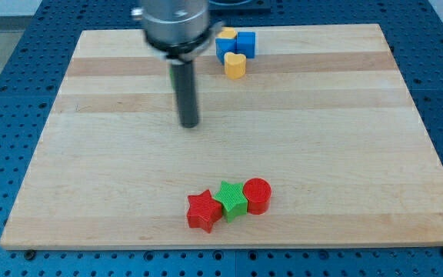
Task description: Push the green circle into a group of blocks
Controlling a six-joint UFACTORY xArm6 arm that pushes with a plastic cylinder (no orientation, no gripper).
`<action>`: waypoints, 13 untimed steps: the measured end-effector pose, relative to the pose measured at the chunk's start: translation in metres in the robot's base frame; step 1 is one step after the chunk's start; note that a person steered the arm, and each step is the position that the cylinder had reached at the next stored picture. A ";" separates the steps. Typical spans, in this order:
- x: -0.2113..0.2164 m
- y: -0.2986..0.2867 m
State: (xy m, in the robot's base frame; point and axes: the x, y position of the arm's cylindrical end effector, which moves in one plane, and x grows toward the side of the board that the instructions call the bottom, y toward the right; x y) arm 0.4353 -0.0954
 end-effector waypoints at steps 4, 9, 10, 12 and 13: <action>-0.142 0.040; -0.118 0.076; -0.139 0.065; -0.144 0.040; -0.137 0.009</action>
State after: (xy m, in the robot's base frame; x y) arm 0.2979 -0.0864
